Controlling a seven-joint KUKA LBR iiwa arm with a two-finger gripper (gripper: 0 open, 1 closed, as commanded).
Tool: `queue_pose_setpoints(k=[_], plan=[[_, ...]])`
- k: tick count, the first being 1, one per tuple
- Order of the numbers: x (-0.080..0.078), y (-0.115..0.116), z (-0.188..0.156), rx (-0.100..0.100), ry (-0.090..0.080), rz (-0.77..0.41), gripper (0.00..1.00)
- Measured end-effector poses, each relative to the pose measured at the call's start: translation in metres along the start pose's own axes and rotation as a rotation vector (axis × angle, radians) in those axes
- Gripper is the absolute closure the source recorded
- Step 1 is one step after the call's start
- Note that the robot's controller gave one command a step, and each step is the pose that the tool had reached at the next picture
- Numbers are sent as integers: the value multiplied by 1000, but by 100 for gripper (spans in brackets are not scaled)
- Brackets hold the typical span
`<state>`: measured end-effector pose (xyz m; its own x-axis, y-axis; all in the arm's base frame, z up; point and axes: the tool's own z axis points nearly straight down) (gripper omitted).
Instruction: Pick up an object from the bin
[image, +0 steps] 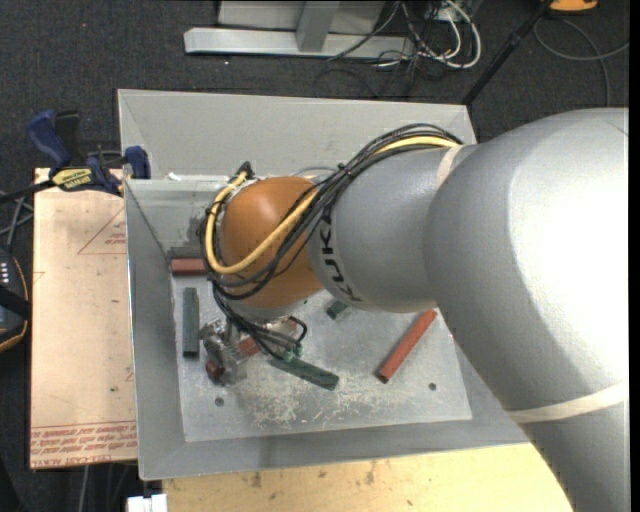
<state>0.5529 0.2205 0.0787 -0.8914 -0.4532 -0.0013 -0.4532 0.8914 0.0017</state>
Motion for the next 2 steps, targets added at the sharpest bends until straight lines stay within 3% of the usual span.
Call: queue_pose_setpoints(k=[1, 2], plan=[[0, 0, 0, 0, 0, 0, 100], [-43, -5, -173, 2, -10, -22, 100]])
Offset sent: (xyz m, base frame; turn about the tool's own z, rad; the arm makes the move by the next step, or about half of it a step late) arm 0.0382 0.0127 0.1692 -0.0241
